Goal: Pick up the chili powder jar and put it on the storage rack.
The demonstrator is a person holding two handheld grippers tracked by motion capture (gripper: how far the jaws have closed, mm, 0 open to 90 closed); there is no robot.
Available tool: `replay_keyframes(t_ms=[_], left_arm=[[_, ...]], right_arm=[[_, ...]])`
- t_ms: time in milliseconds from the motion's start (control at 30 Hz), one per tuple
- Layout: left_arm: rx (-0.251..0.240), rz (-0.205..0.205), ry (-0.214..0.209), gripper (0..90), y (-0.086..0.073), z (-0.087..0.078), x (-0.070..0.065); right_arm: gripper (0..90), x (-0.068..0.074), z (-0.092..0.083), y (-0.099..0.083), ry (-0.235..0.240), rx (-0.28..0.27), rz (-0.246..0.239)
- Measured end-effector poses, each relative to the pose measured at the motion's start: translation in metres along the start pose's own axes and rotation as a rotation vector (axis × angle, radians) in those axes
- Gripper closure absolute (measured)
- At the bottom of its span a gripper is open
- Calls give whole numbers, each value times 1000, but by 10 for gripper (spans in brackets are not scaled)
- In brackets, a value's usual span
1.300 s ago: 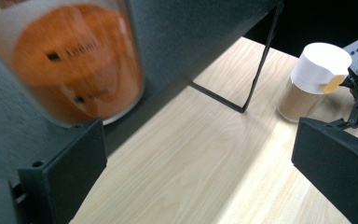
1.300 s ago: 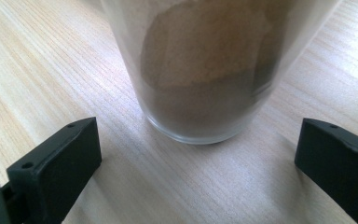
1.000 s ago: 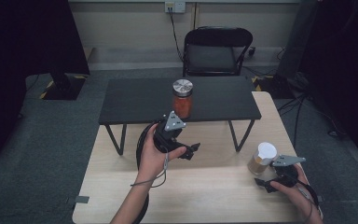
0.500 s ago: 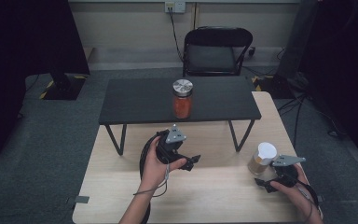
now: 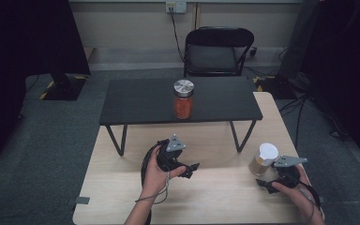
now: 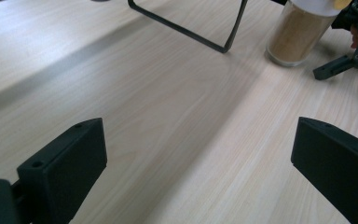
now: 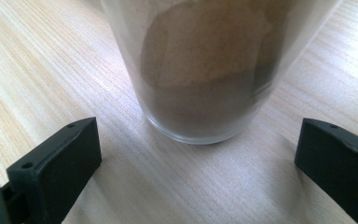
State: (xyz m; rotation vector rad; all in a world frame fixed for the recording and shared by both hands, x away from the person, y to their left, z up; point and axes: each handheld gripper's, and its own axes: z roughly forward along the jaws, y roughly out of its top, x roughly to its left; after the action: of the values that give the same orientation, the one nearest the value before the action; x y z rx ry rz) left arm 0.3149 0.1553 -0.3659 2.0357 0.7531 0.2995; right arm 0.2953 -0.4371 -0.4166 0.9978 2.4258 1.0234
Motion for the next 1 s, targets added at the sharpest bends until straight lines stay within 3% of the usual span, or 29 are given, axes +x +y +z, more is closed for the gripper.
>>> replay_keyframes(t_ms=[1000], left_arm=[[85,-56,19,29,-46,12,8]], right_arm=[[0,0,0,0,0,0,0]])
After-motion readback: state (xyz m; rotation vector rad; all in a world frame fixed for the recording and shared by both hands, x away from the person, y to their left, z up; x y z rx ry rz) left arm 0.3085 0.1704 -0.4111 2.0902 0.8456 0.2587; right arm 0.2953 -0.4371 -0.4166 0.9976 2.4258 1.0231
